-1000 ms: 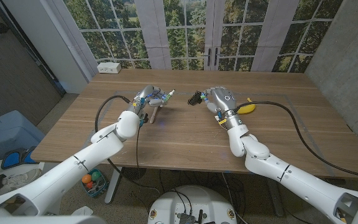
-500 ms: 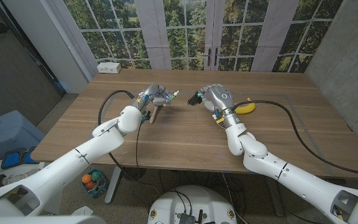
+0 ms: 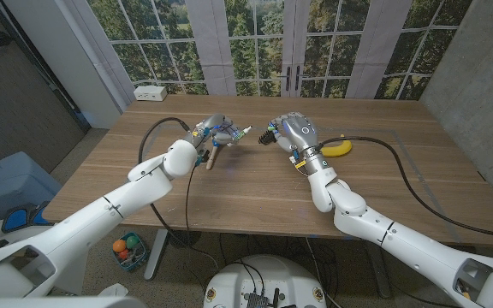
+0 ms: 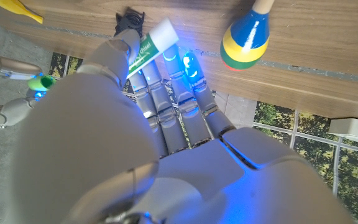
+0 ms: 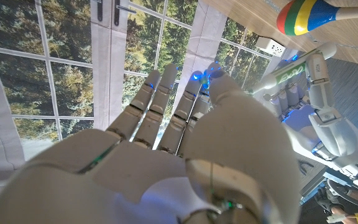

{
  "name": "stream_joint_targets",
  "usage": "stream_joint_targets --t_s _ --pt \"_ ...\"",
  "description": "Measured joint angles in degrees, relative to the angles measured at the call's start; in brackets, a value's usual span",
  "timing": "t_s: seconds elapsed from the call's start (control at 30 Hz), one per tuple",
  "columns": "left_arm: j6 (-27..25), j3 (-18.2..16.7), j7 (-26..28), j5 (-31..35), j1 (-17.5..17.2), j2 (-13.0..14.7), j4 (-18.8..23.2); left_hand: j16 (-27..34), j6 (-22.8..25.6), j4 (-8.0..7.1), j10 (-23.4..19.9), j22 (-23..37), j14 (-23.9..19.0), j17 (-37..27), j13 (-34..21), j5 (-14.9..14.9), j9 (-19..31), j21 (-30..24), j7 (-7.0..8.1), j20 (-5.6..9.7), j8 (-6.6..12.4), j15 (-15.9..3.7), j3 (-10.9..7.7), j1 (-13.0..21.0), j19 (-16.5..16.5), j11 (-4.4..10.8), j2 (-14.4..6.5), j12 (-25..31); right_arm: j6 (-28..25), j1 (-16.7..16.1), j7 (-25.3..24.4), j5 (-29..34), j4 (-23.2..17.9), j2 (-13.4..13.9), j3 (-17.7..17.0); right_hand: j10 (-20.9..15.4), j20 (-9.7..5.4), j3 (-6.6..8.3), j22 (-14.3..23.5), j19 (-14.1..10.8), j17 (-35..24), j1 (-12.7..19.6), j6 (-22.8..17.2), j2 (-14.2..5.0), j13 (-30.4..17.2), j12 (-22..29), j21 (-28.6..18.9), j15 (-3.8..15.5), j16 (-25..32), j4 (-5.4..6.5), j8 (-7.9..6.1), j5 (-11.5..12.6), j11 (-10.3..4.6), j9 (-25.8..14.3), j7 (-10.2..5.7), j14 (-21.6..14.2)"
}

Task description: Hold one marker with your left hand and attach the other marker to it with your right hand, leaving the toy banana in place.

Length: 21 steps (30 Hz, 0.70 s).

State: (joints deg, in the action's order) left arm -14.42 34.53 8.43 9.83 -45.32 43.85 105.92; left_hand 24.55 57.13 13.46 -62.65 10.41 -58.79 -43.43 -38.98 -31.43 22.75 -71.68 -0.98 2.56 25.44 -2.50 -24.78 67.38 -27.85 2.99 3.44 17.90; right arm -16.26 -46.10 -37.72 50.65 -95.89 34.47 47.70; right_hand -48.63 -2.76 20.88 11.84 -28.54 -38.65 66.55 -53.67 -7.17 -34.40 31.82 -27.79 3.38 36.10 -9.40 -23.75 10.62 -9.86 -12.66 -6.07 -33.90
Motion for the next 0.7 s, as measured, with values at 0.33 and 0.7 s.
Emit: stream_joint_targets --t_s 0.33,0.7 --pt "-1.4 0.9 -2.5 1.0 1.2 0.4 0.8 -0.2 0.0 0.23 -0.2 0.0 -0.1 -0.2 0.0 0.0 0.0 0.0 0.01 0.0 -0.09 -0.06 -0.23 -0.1 0.0 0.18 0.0 -0.2 0.8 0.4 -0.2 1.1 -0.2 0.0 0.2 0.0 0.23 0.0 0.0 0.2 -0.3 0.0 0.0 0.01 -0.5 0.0 0.0 -0.2 0.0 -0.01 0.01 0.0 0.0 0.0 0.0 -0.2" --pt "-1.6 1.6 -4.0 1.5 2.0 0.4 1.3 -0.2 0.8 0.23 -0.7 0.0 -0.1 -0.7 -0.4 0.2 0.0 -0.5 0.82 0.0 0.04 -0.07 -0.23 -0.5 0.0 0.49 0.4 -0.5 1.7 0.6 -0.7 2.1 -0.5 0.1 0.3 0.0 0.09 -0.01 0.0 0.7 -0.5 0.0 0.0 0.01 -0.8 0.2 -0.6 -0.2 -0.4 -0.01 -0.07 -0.2 0.0 0.0 -0.01 -0.2"
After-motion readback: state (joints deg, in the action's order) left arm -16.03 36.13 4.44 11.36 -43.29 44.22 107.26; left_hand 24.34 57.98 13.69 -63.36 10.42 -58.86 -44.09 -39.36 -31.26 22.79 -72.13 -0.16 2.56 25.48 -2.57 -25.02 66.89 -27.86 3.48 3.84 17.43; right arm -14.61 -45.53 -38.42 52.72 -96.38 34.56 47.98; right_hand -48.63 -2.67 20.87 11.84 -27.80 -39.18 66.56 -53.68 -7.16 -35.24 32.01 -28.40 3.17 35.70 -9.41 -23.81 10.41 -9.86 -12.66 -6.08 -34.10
